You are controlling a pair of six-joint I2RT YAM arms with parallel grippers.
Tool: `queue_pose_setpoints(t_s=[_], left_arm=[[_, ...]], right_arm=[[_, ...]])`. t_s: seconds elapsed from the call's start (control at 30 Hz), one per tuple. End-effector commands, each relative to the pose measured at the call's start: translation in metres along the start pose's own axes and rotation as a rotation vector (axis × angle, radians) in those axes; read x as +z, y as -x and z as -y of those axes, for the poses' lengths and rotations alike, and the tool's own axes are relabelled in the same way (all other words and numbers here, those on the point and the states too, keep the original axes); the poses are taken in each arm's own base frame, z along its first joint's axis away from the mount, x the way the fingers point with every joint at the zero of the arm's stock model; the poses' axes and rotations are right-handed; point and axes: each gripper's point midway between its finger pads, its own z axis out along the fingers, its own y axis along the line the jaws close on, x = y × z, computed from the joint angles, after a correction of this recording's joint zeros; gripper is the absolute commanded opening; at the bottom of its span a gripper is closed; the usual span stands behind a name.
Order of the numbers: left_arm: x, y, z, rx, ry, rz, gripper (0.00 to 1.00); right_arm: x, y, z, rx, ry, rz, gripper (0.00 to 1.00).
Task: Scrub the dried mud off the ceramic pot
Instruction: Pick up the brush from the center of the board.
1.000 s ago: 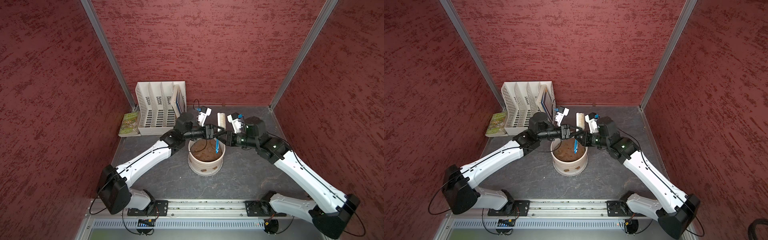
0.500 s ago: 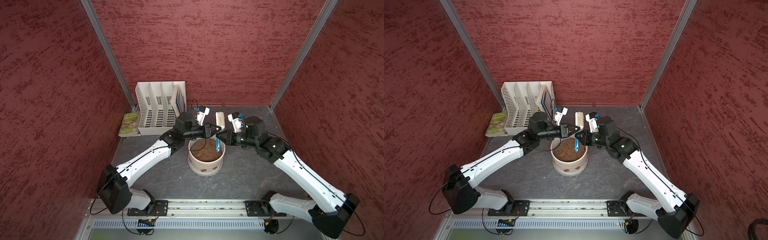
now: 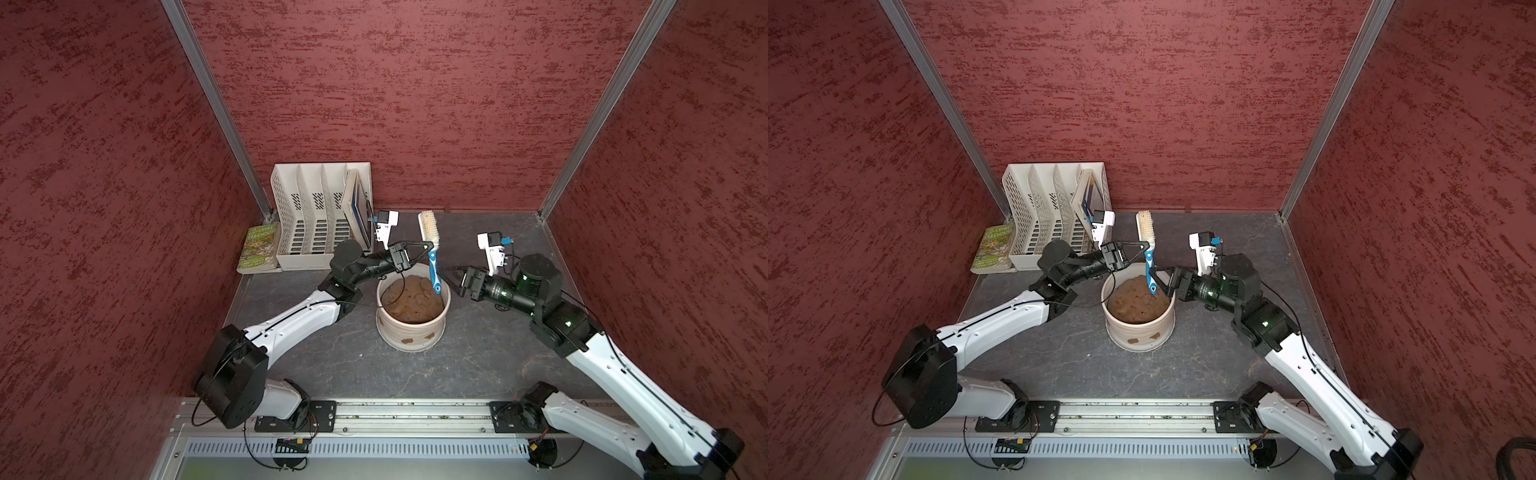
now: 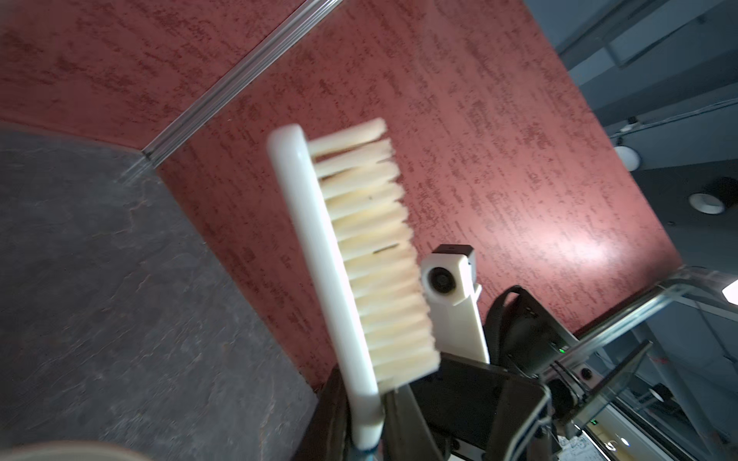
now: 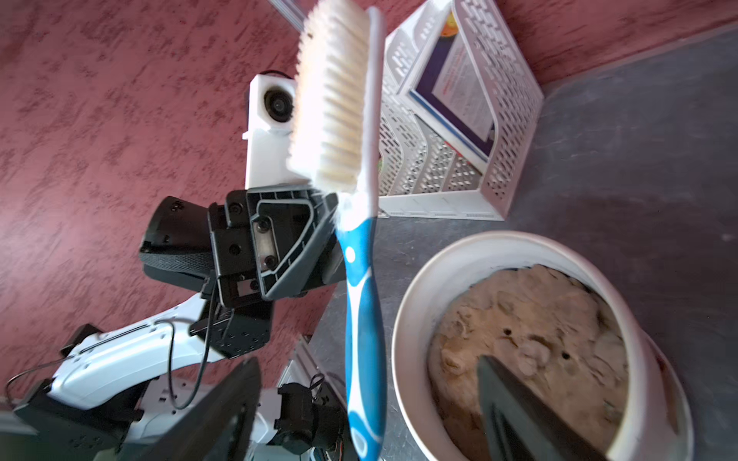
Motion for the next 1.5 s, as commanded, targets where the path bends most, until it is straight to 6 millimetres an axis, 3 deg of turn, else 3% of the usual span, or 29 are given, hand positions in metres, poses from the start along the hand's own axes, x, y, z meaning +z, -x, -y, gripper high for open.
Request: queue_pose_setpoints(t_s=[0.0,0.2,0.53,0.63,0.67,0.73,0.77,0.8,0.87,0.97,1.07,1.1,1.17,1.23,1.27,1.33,1.4,1.47], left_arm=[[-0.008,0.013,0.055,0.068,-0.241,0.058,0.0],[-0.013,0.012,0.056,0.056,-0.257,0.077,0.0],[-0.02,0.02,0.047,0.069,-0.216,0.149,0.0],[-0.023,0.024,0.037,0.065,-0.17,0.184,0.0],[-0.023,0.025,0.033,0.065,-0.147,0.19,0.04],[-0.024,0.025,0.019,0.072,-0.064,0.195,0.39],[-0.026,0.026,0.011,0.08,-0.008,0.193,0.48],[-0.029,0.027,0.007,0.123,0.05,0.188,0.58],[-0.042,0.03,-0.021,0.183,0.304,0.172,0.76],[-0.084,0.035,-0.056,0.286,0.671,0.15,0.87],[-0.124,0.031,-0.08,0.325,0.893,0.062,0.78],[-0.134,0.026,-0.087,0.314,0.937,0.021,0.64],[-0.148,0.012,-0.097,0.269,0.968,-0.064,0.28],[-0.155,-0.004,-0.103,0.213,0.969,-0.131,0.05],[-0.156,-0.012,-0.106,0.192,0.969,-0.159,0.0],[-0.16,-0.026,-0.112,0.162,0.981,-0.203,0.0],[-0.161,-0.036,-0.119,0.146,0.993,-0.234,0.0],[-0.16,-0.043,-0.126,0.128,1.006,-0.262,0.0]], right_arm=[[0.015,0.005,-0.034,0.018,0.232,-0.072,0.72],[0.017,0.014,-0.038,0.018,0.244,-0.055,0.53],[0.015,0.009,-0.04,0.018,0.255,-0.078,0.2],[0.011,0.009,-0.041,0.011,0.249,-0.066,0.0],[0.01,0.009,-0.039,0.01,0.236,-0.058,0.0],[0.006,0.015,-0.03,0.003,0.156,-0.016,0.0],[0.003,0.014,-0.016,0.015,0.065,-0.014,0.0],[-0.002,0.018,0.005,0.021,-0.069,0.021,0.0],[-0.021,0.02,0.054,0.028,-0.391,0.04,0.0],[-0.065,0.017,0.117,0.015,-0.845,0.019,0.0],[-0.119,-0.001,0.169,0.013,-1.292,-0.077,0.0],[-0.127,-0.009,0.182,0.007,-1.384,-0.127,0.0],[-0.13,-0.03,0.202,0.028,-1.477,-0.242,0.0],[-0.127,-0.05,0.216,0.053,-1.525,-0.324,0.0],[-0.129,-0.058,0.22,0.053,-1.548,-0.34,0.0],[-0.122,-0.07,0.222,0.032,-1.507,-0.349,0.0],[-0.105,-0.087,0.217,0.016,-1.35,-0.356,0.0],[-0.099,-0.09,0.21,0.018,-1.245,-0.299,0.0]])
